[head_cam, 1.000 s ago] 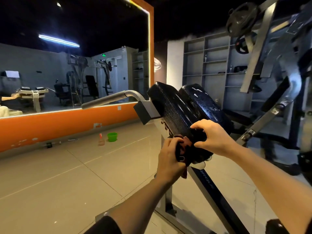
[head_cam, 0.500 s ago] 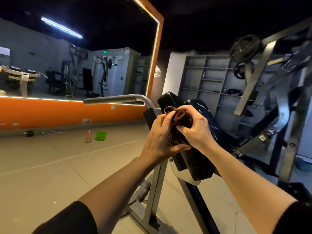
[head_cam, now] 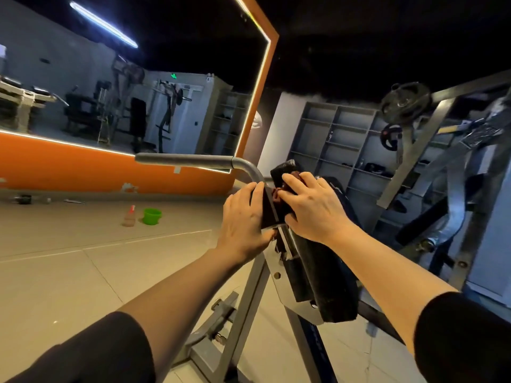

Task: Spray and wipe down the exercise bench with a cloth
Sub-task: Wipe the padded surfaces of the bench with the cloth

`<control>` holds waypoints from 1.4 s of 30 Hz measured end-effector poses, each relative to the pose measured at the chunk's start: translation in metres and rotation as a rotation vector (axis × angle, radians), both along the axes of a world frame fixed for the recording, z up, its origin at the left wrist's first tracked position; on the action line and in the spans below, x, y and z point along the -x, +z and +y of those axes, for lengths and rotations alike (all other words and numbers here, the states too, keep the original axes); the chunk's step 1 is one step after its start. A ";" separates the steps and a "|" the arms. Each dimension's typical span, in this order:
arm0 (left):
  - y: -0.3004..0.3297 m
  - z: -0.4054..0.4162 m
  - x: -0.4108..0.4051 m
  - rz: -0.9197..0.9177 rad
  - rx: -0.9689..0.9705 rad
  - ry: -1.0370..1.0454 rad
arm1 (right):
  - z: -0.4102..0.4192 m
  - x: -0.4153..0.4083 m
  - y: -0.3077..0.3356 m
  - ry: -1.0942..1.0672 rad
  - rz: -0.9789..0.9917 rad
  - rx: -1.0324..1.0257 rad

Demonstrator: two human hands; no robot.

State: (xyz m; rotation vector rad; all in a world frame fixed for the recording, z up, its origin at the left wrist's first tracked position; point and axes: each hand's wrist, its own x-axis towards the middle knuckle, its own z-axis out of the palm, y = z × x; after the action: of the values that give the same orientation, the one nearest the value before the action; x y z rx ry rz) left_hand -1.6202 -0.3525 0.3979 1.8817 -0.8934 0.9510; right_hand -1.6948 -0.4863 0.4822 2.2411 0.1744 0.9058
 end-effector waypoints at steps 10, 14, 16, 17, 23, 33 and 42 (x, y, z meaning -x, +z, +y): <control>-0.002 -0.007 -0.005 0.065 -0.057 0.042 | -0.009 0.060 -0.030 0.129 0.209 0.153; -0.001 -0.008 -0.007 0.047 -0.033 0.073 | -0.001 0.025 0.006 0.040 -0.009 0.123; -0.001 -0.008 -0.008 0.039 -0.042 0.082 | -0.003 0.011 0.008 -0.054 0.041 0.094; -0.001 -0.007 -0.008 0.036 -0.044 0.081 | -0.004 0.009 0.006 -0.071 0.048 0.072; -0.011 -0.005 -0.002 -0.038 0.034 0.052 | -0.032 0.070 -0.048 0.019 0.316 0.141; -0.041 -0.026 0.029 -0.103 -0.057 0.115 | -0.021 0.019 -0.005 -0.055 0.024 0.002; -0.064 -0.021 0.036 -0.136 -0.076 0.109 | -0.062 0.109 -0.090 0.083 0.266 0.063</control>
State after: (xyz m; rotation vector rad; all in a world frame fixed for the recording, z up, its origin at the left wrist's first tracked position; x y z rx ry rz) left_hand -1.6567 -0.3740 0.3344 1.9650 -0.9258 1.1369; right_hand -1.8040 -0.5482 0.3920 2.3025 0.4140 0.6318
